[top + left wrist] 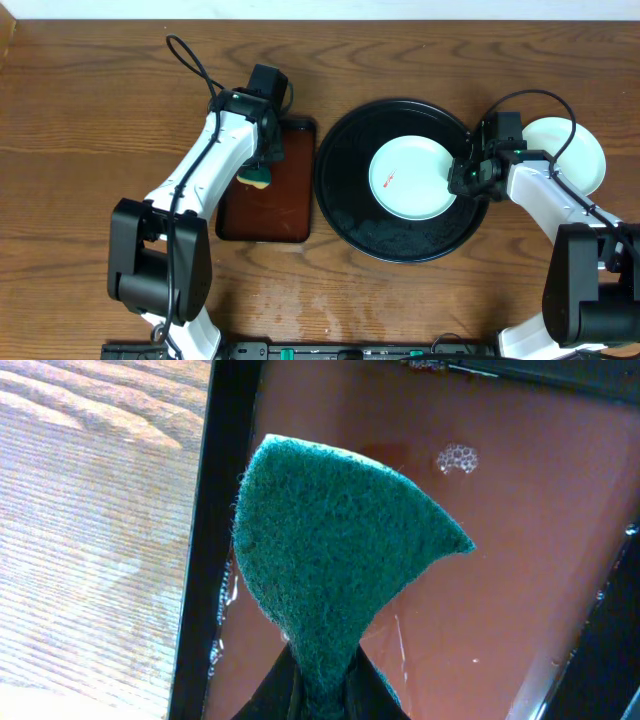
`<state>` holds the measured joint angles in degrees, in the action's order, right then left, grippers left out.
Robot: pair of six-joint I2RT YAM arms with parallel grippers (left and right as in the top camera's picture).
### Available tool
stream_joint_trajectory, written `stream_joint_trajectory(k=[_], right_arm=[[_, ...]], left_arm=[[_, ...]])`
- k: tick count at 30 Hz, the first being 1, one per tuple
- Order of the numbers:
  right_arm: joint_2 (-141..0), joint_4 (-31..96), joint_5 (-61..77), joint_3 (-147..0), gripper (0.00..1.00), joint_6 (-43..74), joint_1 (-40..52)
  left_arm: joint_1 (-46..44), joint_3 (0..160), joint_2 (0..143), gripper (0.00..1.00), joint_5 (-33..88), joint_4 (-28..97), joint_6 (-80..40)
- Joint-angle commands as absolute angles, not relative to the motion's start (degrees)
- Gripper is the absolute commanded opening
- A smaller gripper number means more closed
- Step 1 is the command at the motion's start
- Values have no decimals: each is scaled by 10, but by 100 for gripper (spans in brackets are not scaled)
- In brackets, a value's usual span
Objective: Clean dirty plates on tray and stack at the side
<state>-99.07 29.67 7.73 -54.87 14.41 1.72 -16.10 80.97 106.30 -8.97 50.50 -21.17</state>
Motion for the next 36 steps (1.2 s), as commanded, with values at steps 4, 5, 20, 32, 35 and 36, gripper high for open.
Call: stream_joint_trajectory(k=[4, 5, 20, 32, 35, 36], right_arm=[[-977, 302, 80, -548, 5, 132, 23], [-977, 302, 80, -548, 1, 132, 23], [-977, 231, 127, -548, 1, 132, 23], [-979, 265, 133, -545, 1, 129, 23], [-979, 265, 133, -544, 1, 126, 23], [-979, 265, 133, -544, 1, 126, 23]], left_arm=[[-157, 807, 1071, 8, -95, 503, -213], [-157, 807, 1071, 8, -95, 503, -213], [-159, 832, 1054, 8, -42, 481, -154], [-201, 914, 1044, 7, 15, 528, -159], [-240, 914, 1045, 8, 15, 497, -166], [-254, 914, 1045, 7, 15, 484, -169]])
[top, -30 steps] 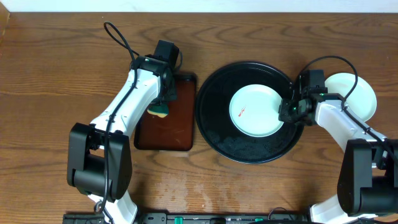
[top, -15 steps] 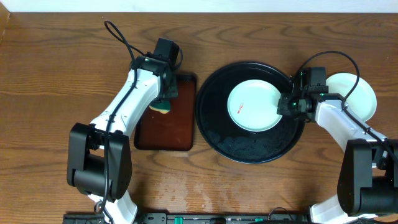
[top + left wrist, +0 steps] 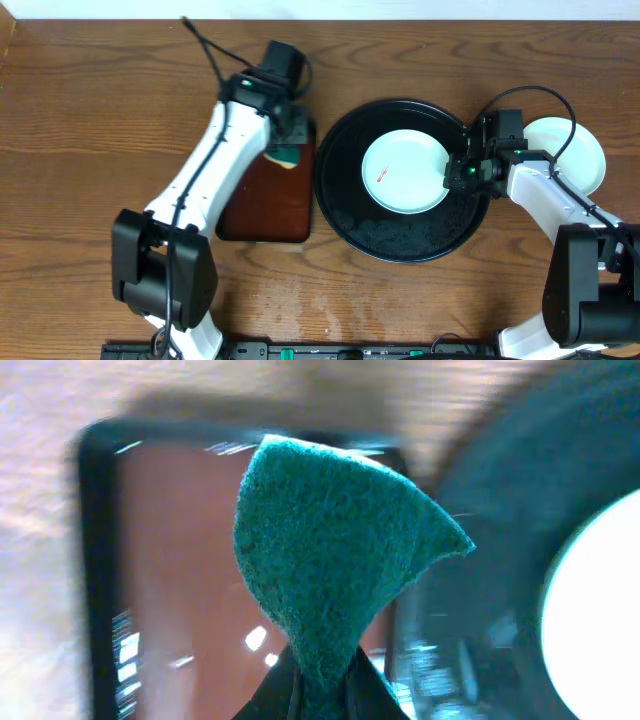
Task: Clean dirty plates on tray and stack at the side
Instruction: 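Carry the sponge with left gripper over to the mint plate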
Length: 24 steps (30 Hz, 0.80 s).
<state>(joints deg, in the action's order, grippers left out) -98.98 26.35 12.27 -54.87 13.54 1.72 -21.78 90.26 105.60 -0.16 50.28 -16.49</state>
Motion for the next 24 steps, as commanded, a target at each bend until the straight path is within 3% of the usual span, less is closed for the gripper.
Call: stream_joint_trajectory(k=[1, 11, 24], right_arm=[[-979, 265, 133, -544, 1, 126, 23], [-979, 266, 133, -543, 1, 125, 23], [-979, 266, 133, -541, 1, 125, 23]], left_arm=[[-270, 914, 1045, 8, 15, 468, -174], [-401, 914, 1065, 7, 13, 350, -217], [-421, 913, 1155, 7, -11, 324, -202]])
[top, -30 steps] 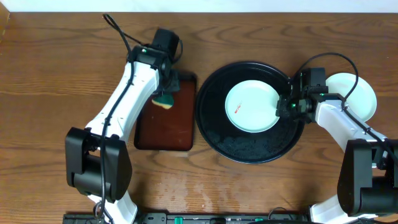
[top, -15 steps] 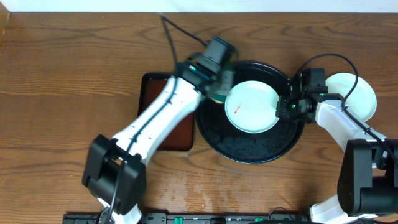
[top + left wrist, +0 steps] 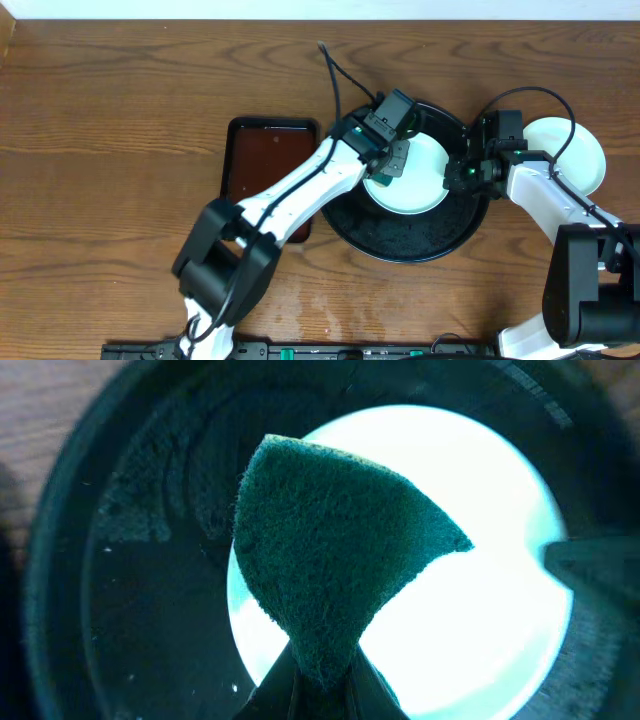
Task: Clean dirty plates on tray and stack at the side
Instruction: 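Carry the sponge with left gripper over to the mint plate, then scrub the mint plate surface with the sponge in left gripper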
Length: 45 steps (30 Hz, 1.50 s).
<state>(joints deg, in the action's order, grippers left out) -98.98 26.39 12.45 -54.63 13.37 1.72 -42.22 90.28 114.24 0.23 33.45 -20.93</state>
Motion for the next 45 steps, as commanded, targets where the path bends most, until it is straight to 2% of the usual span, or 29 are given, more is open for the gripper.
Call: stream_joint_trajectory(k=[1, 20, 33, 45], right_arm=[[-979, 266, 133, -541, 1, 125, 23], [-979, 266, 133, -541, 1, 125, 23], [-979, 266, 133, -541, 1, 125, 23], [-979, 265, 133, -541, 1, 125, 23]], left_arm=[[-421, 913, 1161, 8, -11, 320, -201], [-421, 910, 1267, 7, -4, 283, -201], [-421, 910, 1333, 7, 217, 275, -202], [-400, 958, 1321, 8, 448, 276, -203]])
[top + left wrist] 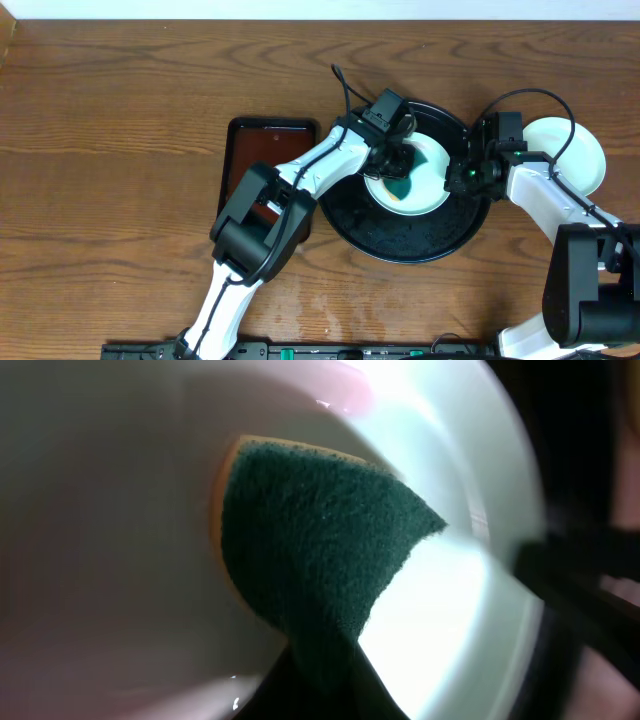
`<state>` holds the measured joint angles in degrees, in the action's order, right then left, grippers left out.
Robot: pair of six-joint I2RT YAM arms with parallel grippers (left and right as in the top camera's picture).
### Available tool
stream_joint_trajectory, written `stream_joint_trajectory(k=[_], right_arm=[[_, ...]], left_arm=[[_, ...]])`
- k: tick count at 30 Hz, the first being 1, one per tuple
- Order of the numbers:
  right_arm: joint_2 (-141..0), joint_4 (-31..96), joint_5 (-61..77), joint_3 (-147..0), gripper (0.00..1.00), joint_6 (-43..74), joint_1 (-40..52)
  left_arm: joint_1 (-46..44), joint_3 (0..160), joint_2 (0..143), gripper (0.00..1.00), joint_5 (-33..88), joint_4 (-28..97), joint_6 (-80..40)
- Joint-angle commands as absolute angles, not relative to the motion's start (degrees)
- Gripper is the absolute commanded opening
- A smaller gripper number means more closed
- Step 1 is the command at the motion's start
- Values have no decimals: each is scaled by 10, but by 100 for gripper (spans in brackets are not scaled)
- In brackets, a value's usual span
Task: Clean dirty plates on tray and stack at the side
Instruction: 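Scrub the mint plate surface with the sponge in left gripper, then return the sponge with left gripper to the small tray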
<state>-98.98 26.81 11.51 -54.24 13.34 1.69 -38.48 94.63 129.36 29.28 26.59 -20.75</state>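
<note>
A white plate (428, 185) lies in the round black tray (400, 235). My left gripper (397, 170) is shut on a green scouring sponge with a yellow back (320, 545). The sponge is pressed flat against the plate's inner surface (120, 530). The sponge (399, 186) and the arm hide the middle left of the plate in the overhead view. My right gripper (466, 176) is shut on the plate's right rim. Its dark finger (585, 585) shows at the right of the left wrist view.
A second white plate (580, 155) sits on the table to the right of the black tray, under the right arm's cable. A brown rectangular tray (250, 155) with a wet bottom lies to the left of the black tray.
The sponge was held just above the plate; now it is down on the plate's surface, with its edge bent against it. The right gripper still holds the rim in the same place.
My left gripper held the sponge over the brown tray, first near its left edge, then at its top right corner. By 1.5 s ago it hung over the white plate, whose red smear had shown earlier. Now the sponge presses on the plate. The right gripper stayed at the rim throughout.
</note>
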Motion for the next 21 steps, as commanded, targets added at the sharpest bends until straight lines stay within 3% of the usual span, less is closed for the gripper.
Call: stream_joint_trajectory(k=[1, 8, 12, 17, 21], right_arm=[[-979, 265, 133, -541, 1, 125, 23], [-979, 265, 133, -541, 1, 125, 23], [-979, 265, 133, -541, 1, 125, 23], [-979, 265, 133, -541, 1, 125, 23], [-979, 264, 133, -541, 1, 125, 23]], left_arm=[[-398, 965, 1313, 8, 457, 276, -203], [-378, 981, 1197, 8, 388, 290, -207], [-362, 981, 1113, 8, 238, 361, -206], [-332, 981, 1039, 8, -47, 514, -207], [-302, 971, 1041, 8, -138, 593, -207]])
